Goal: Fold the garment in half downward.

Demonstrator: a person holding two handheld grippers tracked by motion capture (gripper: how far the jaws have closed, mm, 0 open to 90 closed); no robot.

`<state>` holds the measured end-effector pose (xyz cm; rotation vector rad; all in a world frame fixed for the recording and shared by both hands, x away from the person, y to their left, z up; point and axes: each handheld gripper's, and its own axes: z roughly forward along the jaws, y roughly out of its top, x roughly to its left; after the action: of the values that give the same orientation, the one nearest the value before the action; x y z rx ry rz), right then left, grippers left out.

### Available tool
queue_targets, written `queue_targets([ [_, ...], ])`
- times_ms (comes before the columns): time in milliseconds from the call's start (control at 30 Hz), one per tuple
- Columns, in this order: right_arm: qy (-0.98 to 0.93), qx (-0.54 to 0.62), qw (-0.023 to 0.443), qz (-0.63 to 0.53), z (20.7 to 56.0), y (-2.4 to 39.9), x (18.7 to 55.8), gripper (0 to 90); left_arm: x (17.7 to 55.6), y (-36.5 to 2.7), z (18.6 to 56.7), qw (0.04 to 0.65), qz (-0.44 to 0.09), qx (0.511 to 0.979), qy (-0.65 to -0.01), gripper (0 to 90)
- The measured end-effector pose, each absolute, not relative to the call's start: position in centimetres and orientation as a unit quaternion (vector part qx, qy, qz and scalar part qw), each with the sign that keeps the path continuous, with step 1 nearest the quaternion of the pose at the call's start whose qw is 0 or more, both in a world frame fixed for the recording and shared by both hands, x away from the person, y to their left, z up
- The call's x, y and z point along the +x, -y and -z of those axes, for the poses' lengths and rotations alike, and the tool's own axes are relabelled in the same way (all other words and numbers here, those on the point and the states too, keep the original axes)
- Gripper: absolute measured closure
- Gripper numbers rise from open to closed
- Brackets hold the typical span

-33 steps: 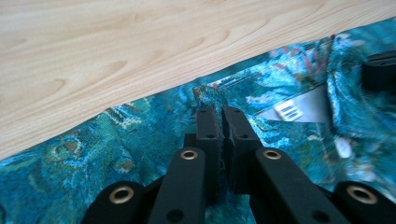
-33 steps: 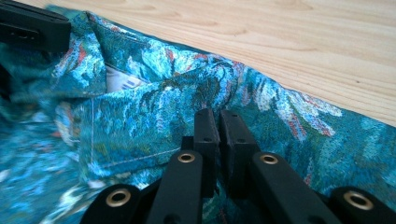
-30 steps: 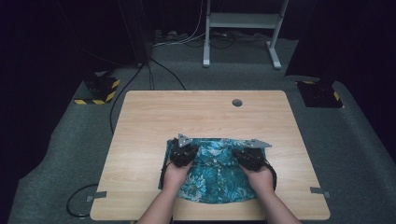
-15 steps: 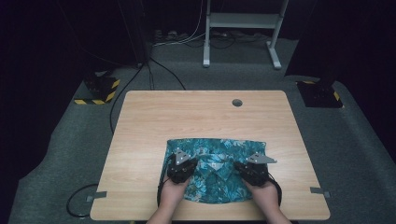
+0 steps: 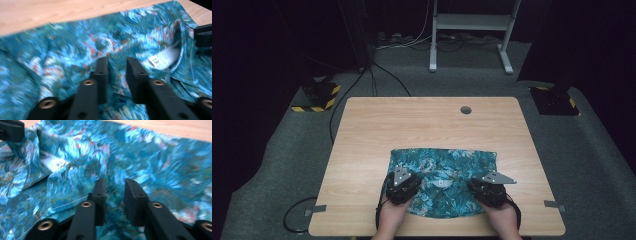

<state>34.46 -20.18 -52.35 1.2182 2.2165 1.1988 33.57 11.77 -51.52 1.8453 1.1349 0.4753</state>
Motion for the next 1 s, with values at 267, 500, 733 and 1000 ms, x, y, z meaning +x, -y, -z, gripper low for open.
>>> queue_targets([
  [267,-0.774,0.45,0.187,-0.405,51.5,20.7,37.2,51.8,36.9,-13.3,51.2,0.411,-0.212,0.74,-0.489,45.7],
  [500,-0.786,0.458,0.193,-0.368,52.3,19.8,38.9,34.0,38.0,-13.1,52.7,0.382,-0.202,0.753,-0.496,34.4],
  [733,-0.799,0.439,0.189,-0.365,52.8,19.1,38.1,28.2,36.6,-12.9,53.2,0.389,-0.197,0.756,-0.488,30.9],
  [1000,-0.802,0.423,0.176,-0.384,52.4,19.7,35.9,24.1,34.8,-13.4,53.2,0.401,-0.192,0.753,-0.485,27.9],
])
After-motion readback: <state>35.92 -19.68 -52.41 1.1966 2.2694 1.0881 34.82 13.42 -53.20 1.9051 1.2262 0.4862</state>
